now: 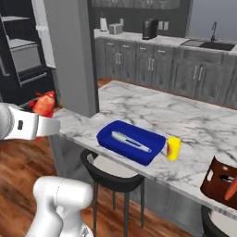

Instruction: Gather the cucumber and carrot from the fridge and place them on a tray on the dining counter. Then gather the fishs from the fridge and place them on the other tray.

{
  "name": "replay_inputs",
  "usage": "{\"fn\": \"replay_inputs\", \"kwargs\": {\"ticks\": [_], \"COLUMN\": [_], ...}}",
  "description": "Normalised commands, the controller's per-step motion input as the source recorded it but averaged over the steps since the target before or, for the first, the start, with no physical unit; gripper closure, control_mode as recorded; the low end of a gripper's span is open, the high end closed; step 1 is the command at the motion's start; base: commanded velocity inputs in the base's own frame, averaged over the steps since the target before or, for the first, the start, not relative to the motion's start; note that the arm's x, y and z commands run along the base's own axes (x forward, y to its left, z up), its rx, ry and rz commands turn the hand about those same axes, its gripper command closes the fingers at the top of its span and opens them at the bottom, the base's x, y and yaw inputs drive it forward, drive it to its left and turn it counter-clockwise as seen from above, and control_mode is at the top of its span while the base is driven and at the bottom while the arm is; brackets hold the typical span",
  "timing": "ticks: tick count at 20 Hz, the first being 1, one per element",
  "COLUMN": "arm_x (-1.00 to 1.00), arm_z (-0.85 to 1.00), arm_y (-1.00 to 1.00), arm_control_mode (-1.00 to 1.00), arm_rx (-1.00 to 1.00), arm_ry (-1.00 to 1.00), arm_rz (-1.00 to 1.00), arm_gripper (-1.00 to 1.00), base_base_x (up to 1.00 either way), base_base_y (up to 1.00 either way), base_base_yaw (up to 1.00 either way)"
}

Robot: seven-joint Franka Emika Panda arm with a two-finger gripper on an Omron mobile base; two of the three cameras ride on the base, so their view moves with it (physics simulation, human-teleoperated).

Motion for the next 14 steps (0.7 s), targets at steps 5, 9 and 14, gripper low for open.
{"fn": "replay_inputs", "kwargs": {"ticks": [5,9,14], "arm_x": [0.00,0.00,0.00], "arm_z": [0.00,0.00,0.00], "arm_y": [0.00,0.00,0.00], "arm_control_mode": [1.00,1.00,1.00], "arm_rx": [0.00,0.00,0.00], "arm_ry": [0.00,0.00,0.00], "arm_rz": [0.00,0.00,0.00], "arm_gripper": [1.00,1.00,1.00], "base_base_x": [0.45,0.50,0.45], "base_base_y": [-0.03,-0.20,-0.15], "base_base_yaw": [-0.30,-0.19,-0.19]}}
